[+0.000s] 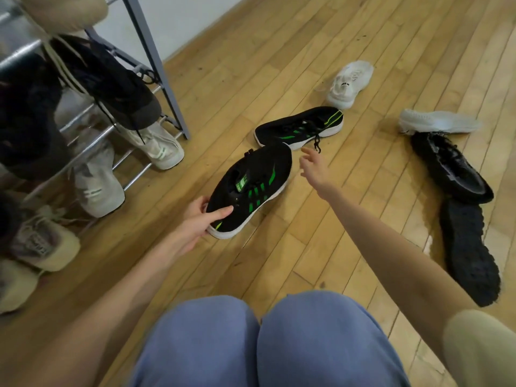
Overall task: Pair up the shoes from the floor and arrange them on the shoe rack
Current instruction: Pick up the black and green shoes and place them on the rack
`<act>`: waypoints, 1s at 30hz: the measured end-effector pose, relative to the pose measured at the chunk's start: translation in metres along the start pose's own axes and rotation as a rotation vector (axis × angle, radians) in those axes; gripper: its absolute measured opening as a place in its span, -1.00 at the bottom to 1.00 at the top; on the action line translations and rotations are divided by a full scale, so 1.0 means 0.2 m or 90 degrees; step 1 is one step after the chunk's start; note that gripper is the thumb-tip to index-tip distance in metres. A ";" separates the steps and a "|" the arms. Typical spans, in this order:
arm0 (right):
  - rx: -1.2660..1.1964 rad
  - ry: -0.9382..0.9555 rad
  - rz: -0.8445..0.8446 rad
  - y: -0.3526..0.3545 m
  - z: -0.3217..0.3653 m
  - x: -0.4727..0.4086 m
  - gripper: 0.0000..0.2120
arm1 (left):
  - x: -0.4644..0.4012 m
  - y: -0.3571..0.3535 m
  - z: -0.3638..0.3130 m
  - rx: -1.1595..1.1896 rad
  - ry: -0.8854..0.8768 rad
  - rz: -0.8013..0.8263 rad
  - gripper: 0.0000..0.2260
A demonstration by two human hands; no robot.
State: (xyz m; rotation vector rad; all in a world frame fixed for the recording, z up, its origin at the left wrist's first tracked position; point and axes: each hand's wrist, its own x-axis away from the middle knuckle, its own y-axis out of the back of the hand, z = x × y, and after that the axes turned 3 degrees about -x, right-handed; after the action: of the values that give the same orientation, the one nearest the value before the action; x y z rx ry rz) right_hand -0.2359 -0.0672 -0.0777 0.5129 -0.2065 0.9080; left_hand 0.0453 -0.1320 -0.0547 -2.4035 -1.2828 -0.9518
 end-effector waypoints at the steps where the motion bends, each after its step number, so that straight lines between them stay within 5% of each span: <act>1: 0.159 0.052 -0.035 0.00 -0.02 -0.06 -0.52 | 0.00 0.02 0.02 0.005 -0.002 -0.008 -0.59; 7: 0.668 0.145 -0.001 0.01 0.03 -0.39 -0.20 | -0.01 0.12 0.13 0.078 0.018 -0.087 -0.70; 13: 0.836 0.233 -0.034 -0.15 0.04 -0.47 -0.62 | -0.02 0.17 0.22 0.145 0.032 -0.111 -0.64; 19: 1.018 0.329 0.075 -0.16 0.13 -0.43 -0.73 | 0.03 0.16 0.28 0.123 0.051 -0.116 -0.57; 22: 0.947 0.346 0.115 -0.20 0.16 -0.29 -0.89 | 0.06 0.11 0.33 0.105 0.092 -0.072 -0.50; 25: 0.758 0.325 0.105 -0.20 0.22 -0.13 -0.80 | 0.10 0.04 0.36 0.106 0.140 0.052 -0.40; 30: 0.481 0.194 0.148 -0.13 0.40 0.11 -0.66 | 0.20 0.01 0.32 -0.132 0.172 0.204 -0.71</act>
State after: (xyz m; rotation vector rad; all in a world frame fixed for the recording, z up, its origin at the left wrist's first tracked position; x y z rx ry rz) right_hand -0.1986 -0.1060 -0.0095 1.0487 0.3818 1.2762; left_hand 0.0911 -0.0748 -0.0770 -2.4212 -0.7084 -1.3042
